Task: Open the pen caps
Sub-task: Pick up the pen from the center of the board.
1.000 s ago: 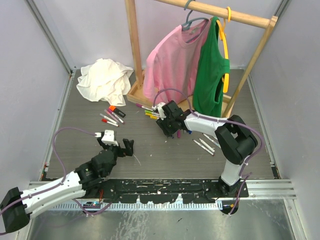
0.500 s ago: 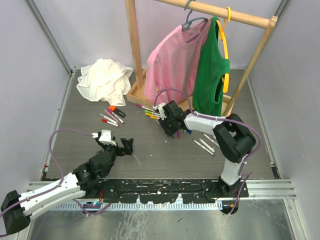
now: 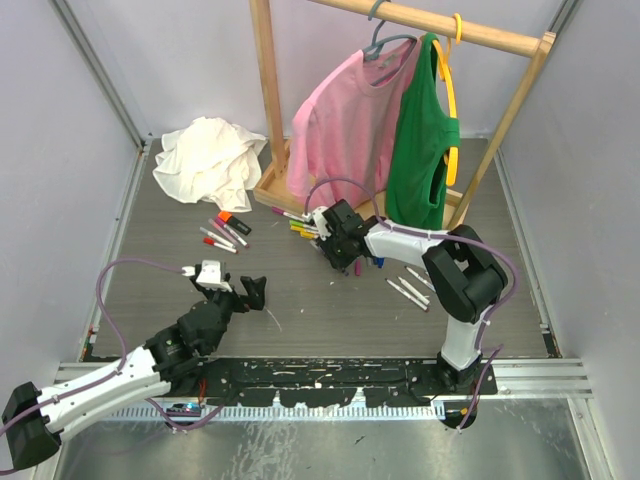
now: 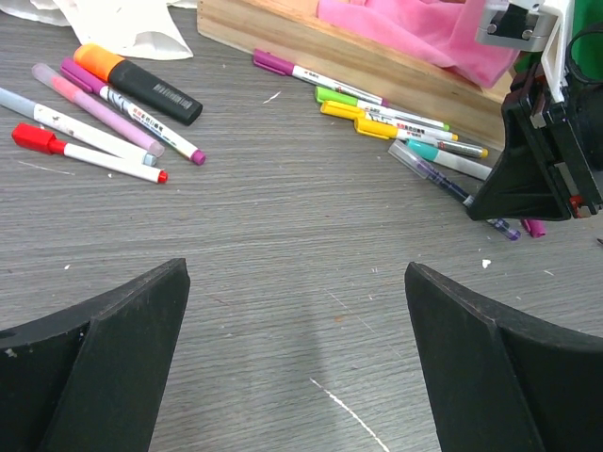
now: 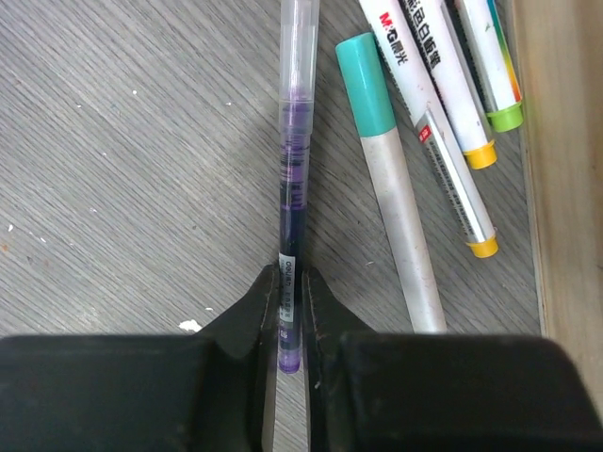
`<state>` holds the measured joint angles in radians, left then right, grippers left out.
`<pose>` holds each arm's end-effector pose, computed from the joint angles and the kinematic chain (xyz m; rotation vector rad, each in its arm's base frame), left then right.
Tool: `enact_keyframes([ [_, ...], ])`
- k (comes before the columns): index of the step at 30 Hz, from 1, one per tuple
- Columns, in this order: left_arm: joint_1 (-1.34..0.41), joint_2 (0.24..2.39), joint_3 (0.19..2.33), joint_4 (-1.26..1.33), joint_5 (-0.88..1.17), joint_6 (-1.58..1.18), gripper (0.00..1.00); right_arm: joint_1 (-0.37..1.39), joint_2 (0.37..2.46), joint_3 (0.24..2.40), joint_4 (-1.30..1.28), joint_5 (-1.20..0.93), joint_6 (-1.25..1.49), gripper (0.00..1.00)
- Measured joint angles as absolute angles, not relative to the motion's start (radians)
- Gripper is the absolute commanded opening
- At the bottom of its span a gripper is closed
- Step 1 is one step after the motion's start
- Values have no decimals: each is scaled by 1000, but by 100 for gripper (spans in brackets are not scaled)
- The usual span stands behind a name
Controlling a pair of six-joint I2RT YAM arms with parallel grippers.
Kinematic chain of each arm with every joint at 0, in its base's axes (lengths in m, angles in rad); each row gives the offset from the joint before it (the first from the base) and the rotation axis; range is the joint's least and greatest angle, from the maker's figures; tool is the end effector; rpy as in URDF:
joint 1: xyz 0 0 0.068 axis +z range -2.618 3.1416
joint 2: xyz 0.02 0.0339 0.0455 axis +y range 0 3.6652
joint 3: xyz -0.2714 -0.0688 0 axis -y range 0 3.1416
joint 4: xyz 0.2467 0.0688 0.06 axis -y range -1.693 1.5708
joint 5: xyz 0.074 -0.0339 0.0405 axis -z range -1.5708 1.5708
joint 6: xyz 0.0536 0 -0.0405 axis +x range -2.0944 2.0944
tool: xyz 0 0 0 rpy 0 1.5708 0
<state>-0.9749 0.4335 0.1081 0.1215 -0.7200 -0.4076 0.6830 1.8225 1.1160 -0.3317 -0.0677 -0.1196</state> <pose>0.1070 -0.0948 0.1823 -0.0240 1.7385 -0.3809 0.2916 0.2420 0.1520 -1.0513 2.4152 0.2854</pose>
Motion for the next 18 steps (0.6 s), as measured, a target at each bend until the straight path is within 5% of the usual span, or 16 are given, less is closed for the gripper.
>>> enact_keyframes([
  [10, -975, 349, 94, 160, -613, -489, 98, 675, 1800, 1126, -402, -138, -177, 1],
  [18, -975, 239, 80, 324, -369, -530, 98, 607, 1572, 1116, -476, -421, -265, 1],
])
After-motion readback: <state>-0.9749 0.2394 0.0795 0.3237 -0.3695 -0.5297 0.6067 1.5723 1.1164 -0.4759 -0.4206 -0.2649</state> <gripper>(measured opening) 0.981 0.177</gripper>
